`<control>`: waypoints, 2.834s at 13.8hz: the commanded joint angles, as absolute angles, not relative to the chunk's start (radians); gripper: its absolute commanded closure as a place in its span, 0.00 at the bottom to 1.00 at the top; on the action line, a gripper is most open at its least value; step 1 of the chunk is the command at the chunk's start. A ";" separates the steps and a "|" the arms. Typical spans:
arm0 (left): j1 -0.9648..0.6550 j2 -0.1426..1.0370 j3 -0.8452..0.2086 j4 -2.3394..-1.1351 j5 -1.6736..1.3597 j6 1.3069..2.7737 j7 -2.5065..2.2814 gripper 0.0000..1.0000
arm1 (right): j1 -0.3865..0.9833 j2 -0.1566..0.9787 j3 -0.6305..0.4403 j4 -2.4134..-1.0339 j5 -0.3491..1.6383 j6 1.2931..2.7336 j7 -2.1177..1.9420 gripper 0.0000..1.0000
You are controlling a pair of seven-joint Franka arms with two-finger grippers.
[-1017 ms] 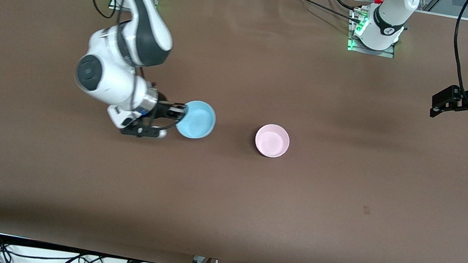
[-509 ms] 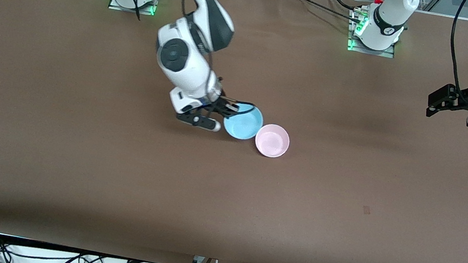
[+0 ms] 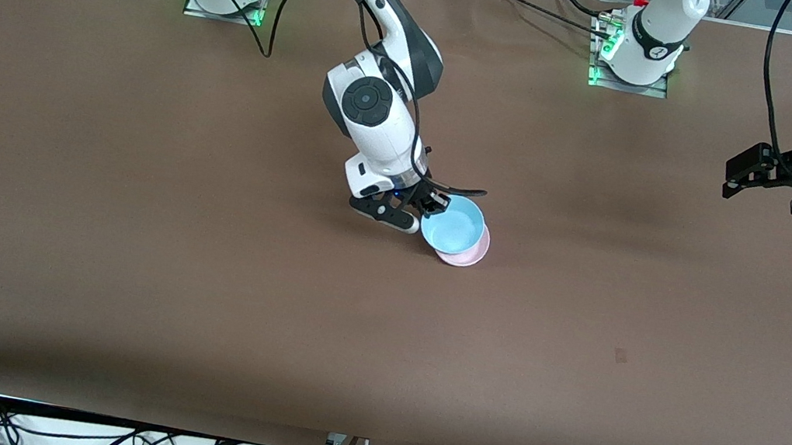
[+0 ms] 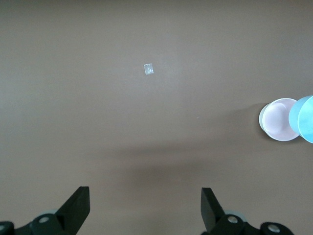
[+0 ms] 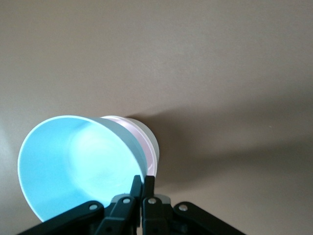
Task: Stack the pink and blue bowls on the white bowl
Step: 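Lower the blue bowl into the pink bowl with the right gripper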
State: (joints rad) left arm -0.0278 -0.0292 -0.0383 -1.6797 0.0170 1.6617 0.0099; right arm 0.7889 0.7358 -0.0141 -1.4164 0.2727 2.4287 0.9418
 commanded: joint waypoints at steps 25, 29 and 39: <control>-0.034 -0.023 -0.028 -1.667 0.014 1.663 0.037 0.00 | 0.815 0.851 -0.005 -1.333 0.256 2.482 0.968 1.00; -0.034 -0.023 -0.028 -1.667 0.014 1.663 0.035 0.00 | 0.813 0.860 -0.003 -1.331 0.256 2.508 0.963 1.00; -0.034 -0.023 -0.028 -1.667 0.014 1.663 0.034 0.00 | 0.815 0.873 -0.003 -1.331 0.256 2.511 0.966 1.00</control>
State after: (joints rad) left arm -0.0280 -0.0286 -0.0333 -1.6796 0.0170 1.6618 0.0173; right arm 0.8141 0.8491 -0.0089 -1.3650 0.2727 2.5050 0.9446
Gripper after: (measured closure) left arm 0.000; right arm 0.982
